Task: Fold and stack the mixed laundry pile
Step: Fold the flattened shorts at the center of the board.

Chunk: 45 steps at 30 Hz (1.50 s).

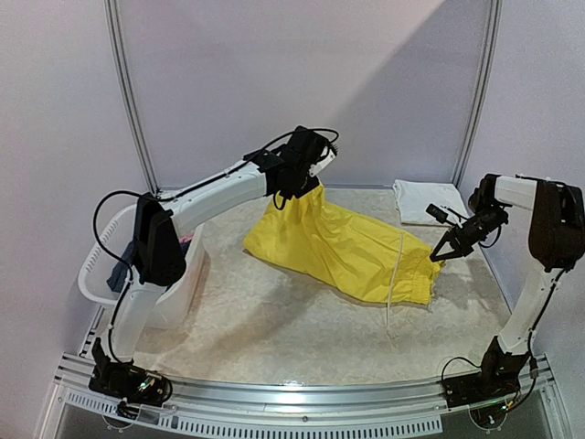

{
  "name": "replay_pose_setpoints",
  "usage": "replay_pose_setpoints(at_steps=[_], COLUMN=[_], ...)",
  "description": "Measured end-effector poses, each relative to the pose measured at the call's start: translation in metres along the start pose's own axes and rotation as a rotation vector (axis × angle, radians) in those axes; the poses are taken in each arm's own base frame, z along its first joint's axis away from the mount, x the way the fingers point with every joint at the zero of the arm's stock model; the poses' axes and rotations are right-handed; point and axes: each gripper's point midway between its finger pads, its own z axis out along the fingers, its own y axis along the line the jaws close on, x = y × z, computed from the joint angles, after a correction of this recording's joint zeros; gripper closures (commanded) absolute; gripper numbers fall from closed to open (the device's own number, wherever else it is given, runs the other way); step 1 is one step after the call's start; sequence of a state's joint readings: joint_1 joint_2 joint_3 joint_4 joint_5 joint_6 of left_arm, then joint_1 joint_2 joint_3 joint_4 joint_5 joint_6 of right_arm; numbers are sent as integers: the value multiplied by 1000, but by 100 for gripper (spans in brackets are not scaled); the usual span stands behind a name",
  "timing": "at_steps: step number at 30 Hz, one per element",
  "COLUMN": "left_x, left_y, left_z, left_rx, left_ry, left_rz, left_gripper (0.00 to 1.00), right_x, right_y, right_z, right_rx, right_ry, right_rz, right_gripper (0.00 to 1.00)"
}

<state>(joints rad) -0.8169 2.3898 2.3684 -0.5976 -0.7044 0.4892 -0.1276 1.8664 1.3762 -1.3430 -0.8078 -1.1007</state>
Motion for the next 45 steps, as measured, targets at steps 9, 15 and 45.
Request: replay_pose_setpoints(at_steps=[9, 15, 45], left_x=[-22, -17, -26], left_y=[-21, -53, 55], left_z=[42, 80, -45], left_rx=[-93, -149, -251], left_ry=[-88, -134, -217], left_rz=[-29, -69, -198], left_gripper=[100, 100, 100], right_x=[0, -8, 15], right_y=[-48, -75, -20], right_z=[6, 0, -10], right_rx=[-60, -78, -83], right_ry=[-59, -126, -149], right_rz=[177, 316, 418], right_gripper=[100, 100, 100])
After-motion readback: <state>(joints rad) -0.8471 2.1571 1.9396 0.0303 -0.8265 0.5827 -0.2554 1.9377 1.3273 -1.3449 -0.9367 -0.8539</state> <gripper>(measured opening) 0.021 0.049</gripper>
